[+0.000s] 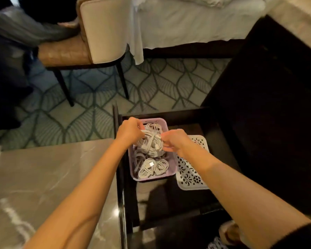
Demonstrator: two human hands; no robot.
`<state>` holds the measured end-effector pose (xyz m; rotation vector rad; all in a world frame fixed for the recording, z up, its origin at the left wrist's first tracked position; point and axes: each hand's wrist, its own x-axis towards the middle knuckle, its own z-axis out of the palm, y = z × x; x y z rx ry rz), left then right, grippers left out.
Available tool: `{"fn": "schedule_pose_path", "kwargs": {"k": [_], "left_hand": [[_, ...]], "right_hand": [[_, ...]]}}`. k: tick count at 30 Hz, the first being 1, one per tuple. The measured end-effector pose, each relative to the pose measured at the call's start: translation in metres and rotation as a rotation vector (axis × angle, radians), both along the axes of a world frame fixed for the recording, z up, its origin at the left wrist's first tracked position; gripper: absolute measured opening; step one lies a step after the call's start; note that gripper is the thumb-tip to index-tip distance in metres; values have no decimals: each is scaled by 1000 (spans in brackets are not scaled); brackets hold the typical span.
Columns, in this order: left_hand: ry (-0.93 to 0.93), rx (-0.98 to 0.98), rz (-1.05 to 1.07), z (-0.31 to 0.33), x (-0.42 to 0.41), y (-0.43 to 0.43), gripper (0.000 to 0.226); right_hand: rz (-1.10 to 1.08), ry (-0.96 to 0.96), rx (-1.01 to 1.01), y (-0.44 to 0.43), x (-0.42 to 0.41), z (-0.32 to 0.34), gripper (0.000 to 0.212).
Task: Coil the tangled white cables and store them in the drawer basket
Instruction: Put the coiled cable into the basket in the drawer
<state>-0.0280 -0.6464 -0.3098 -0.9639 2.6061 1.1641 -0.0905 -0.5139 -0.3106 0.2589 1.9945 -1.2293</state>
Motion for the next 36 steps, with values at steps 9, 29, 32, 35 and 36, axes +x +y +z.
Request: {"fn": "schedule_pose_path", "kwargs": {"k": [9, 29, 32, 35, 36], "left_hand": [[-153, -252, -254, -49, -22, -12, 17], [-266, -177, -304, -69, -38, -10, 29], [-236, -218, -224, -62, -43, -3, 26], [-150, -221, -159, -56, -59, 14, 26], [-121, -167, -131, -52, -65, 22, 27]], "right_hand": [[87, -167, 8, -13, 5, -55, 38], [123, -260, 102, -7, 7, -68, 31], [108, -242, 79, 7, -1, -65, 30], [-11, -159, 46, 31, -17, -60, 25], [-64, -134, 32, 40, -22, -58, 23]]}}
